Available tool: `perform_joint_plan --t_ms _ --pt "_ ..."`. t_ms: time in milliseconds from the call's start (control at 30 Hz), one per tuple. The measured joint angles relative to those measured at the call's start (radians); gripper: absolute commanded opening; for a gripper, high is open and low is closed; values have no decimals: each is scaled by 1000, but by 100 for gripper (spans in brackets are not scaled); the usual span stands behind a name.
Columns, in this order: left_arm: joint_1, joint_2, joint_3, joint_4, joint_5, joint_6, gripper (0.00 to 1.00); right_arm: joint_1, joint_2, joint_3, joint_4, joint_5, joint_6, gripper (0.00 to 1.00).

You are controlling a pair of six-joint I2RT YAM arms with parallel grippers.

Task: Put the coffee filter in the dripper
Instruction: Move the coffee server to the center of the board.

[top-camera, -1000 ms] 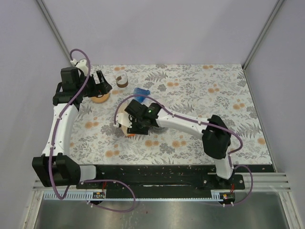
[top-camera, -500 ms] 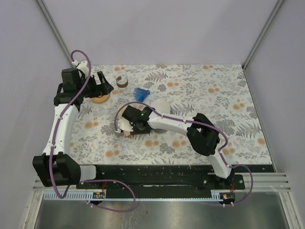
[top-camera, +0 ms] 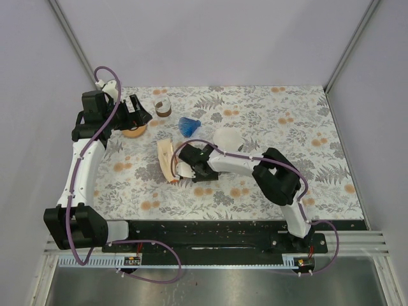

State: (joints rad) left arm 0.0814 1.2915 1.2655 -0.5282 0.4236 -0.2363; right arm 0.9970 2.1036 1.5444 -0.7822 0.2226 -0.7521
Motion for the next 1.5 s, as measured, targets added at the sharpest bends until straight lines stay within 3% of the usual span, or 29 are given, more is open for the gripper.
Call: perform_joint_plan --t_ms 367,1267,1500 --pt "0 0 0 0 15 0 94 -120 -106 -113 66 31 4 39" --pt "0 8 0 0 37 0 94 -408 -74 -138 216 113 -12 41" --pt "0 25 0 0 39 0 93 -430 -73 -138 231 116 -14 44"
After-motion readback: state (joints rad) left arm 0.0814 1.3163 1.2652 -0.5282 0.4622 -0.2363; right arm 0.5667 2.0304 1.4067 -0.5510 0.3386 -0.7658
